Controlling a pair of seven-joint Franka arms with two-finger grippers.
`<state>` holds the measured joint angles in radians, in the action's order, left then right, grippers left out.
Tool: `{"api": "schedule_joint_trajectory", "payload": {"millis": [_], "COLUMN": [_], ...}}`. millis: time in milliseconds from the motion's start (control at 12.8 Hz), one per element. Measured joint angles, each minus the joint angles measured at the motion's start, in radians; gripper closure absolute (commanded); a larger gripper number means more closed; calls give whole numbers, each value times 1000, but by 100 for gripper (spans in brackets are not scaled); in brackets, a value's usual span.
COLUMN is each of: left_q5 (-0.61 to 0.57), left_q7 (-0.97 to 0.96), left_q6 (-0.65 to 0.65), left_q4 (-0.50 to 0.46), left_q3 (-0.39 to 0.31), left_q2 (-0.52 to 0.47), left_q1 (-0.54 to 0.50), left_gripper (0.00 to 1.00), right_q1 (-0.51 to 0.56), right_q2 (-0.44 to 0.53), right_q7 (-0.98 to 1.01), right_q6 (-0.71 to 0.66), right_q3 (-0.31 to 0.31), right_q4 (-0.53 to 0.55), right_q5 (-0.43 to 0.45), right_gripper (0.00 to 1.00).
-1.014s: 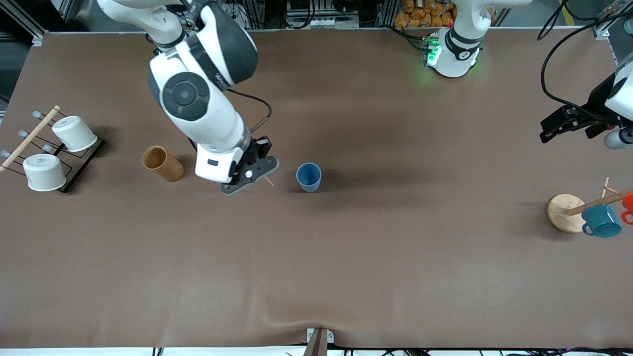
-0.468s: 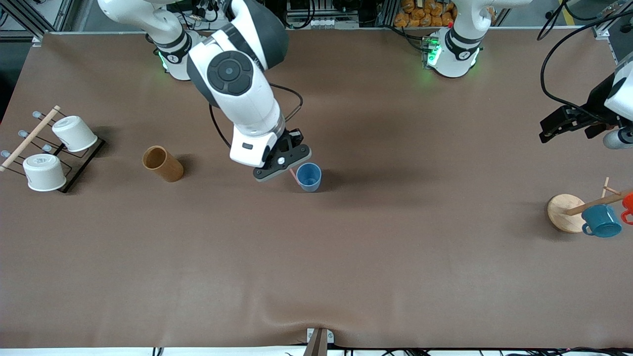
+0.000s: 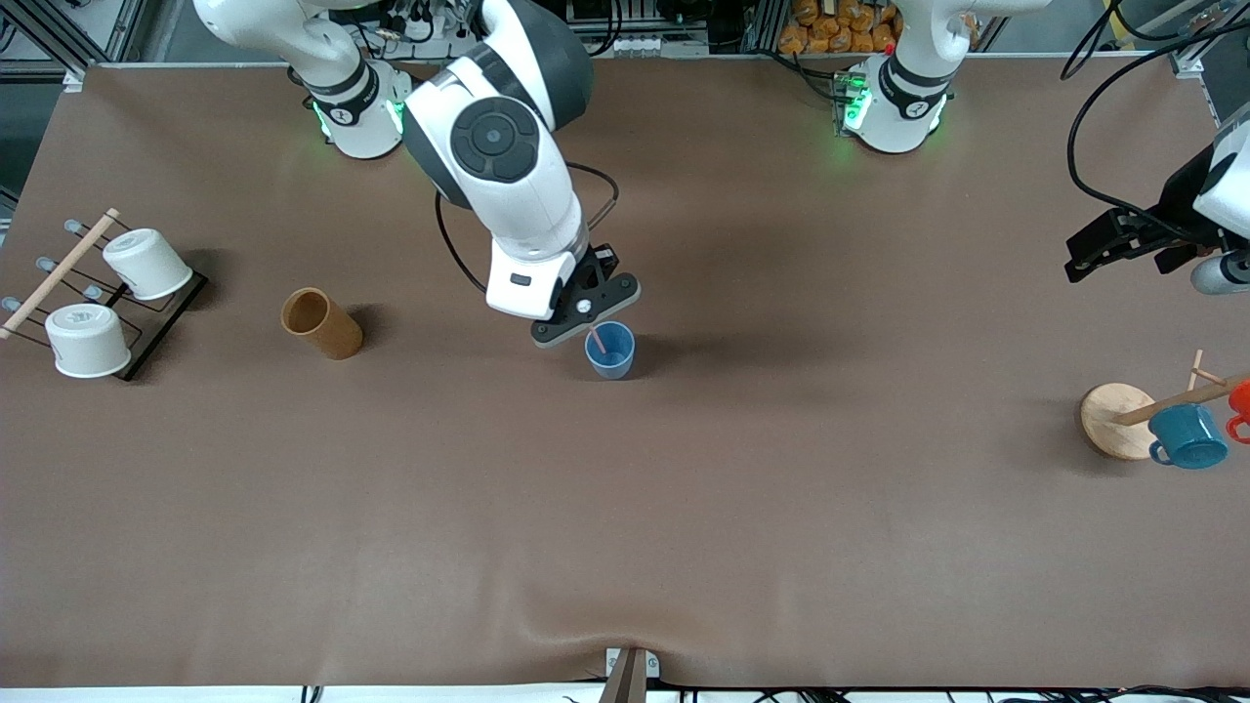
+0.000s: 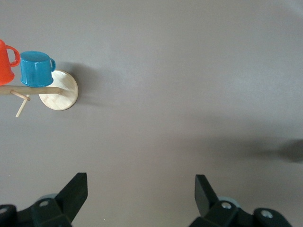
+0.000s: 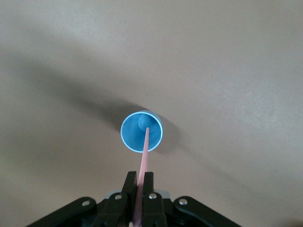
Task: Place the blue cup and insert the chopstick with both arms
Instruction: 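Lower the chopstick into the blue cup with the right gripper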
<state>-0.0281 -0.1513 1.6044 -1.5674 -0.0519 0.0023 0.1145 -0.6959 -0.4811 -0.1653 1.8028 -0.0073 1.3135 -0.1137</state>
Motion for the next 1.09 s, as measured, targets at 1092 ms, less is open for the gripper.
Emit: {"api": "schedule_joint_trajectory", "payload": {"millis": [1092], "left_q5": [0], "left_q7": [0], "left_q6": [0], "left_q4": [0], "left_q3": [0], "left_q2": [-2], "left_q1": [0], "left_gripper": [0], "right_q1": [-23], "right_q2": [-72], "right_q7": [0], "right_q6": [34], "right_q3": [-2], "right_q4": [7], "right_q5": [37], "right_gripper": [100]}}
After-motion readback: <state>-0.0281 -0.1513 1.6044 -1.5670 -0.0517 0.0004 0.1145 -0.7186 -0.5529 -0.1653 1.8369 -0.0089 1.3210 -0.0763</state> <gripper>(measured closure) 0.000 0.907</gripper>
